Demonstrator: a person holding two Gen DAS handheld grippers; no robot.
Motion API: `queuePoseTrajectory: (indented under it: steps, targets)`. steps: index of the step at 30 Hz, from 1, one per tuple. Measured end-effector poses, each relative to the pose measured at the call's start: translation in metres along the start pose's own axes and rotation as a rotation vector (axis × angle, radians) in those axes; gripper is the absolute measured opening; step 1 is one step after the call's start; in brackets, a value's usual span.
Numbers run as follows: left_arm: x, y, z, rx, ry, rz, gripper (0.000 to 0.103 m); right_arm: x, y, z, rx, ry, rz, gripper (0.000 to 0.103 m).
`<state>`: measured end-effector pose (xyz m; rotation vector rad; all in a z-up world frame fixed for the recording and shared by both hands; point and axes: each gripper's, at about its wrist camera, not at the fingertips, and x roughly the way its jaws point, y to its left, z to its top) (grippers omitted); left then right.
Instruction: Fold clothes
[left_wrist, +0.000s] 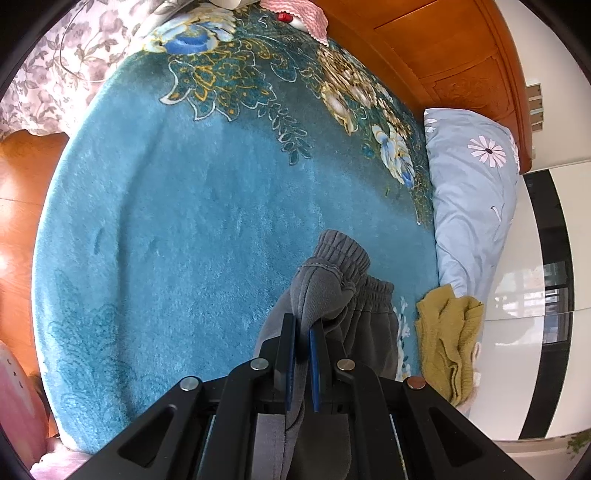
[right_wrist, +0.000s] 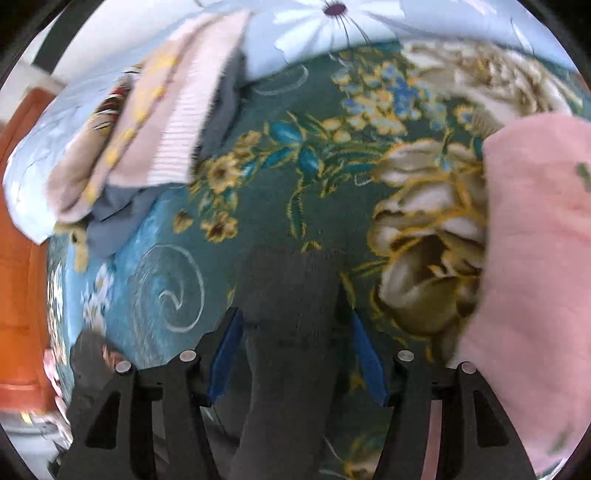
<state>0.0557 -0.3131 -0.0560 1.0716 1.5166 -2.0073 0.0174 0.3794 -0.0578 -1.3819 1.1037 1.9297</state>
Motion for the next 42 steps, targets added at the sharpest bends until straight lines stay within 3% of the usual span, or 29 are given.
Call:
queuePoseTrajectory:
  steps: [3,5,8,11,12,16,19,25,28,32,34,35,36,38,42]
  targets:
    - [0.001,-0.002,-0.001,0.006,-0.005,0.011,0.008,0.009,0.01,0.004,-0.034,0.002,0.022,0.059]
    - [0.002,-0.003,-0.001,0.01,-0.007,0.019,0.008,0.009,0.018,0.003,-0.056,0.001,-0.004,0.028]
    - [0.004,-0.004,-0.001,0.015,-0.01,0.023,0.008,-0.001,0.03,0.001,-0.092,0.001,-0.018,0.023]
    - [0.002,-0.006,-0.001,0.027,-0.021,0.019,0.008,-0.038,0.045,0.005,-0.135,-0.087,0.074,0.021]
    - [0.001,-0.007,-0.001,0.034,-0.028,0.017,0.008,-0.053,0.049,0.007,-0.146,-0.13,0.116,0.021]
    - [-0.003,-0.006,-0.001,0.026,-0.05,0.019,0.008,-0.153,0.036,0.012,-0.123,-0.487,0.332,0.021]
    - [0.0,0.004,0.001,-0.033,-0.043,0.013,0.008,-0.175,0.003,0.013,-0.051,-0.604,0.279,0.017]
    - [0.004,0.022,0.004,-0.141,-0.011,-0.002,0.008,-0.077,-0.035,0.007,0.01,-0.241,0.021,0.012]
    - [0.005,0.024,0.004,-0.153,-0.004,-0.005,0.008,-0.07,-0.035,0.001,0.018,-0.239,0.009,0.012]
    - [0.006,0.023,0.004,-0.15,0.0,-0.002,0.008,-0.097,-0.018,0.011,-0.04,-0.298,0.017,0.015]
    - [0.006,0.024,0.004,-0.157,0.002,-0.005,0.008,-0.117,-0.011,0.014,-0.073,-0.344,0.02,0.021]
    - [0.006,0.025,0.004,-0.16,0.003,-0.008,0.008,-0.128,-0.008,0.013,-0.092,-0.366,0.02,0.032]
    - [0.006,0.026,0.004,-0.162,0.005,-0.011,0.008,-0.138,-0.004,0.008,-0.119,-0.379,0.017,0.04]
    - [0.007,0.026,0.004,-0.163,0.01,-0.016,0.008,-0.155,0.006,-0.009,-0.196,-0.385,0.036,0.046]
    - [0.007,0.024,0.005,-0.15,0.02,-0.017,0.008,-0.154,0.029,-0.071,-0.422,-0.264,0.105,0.05]
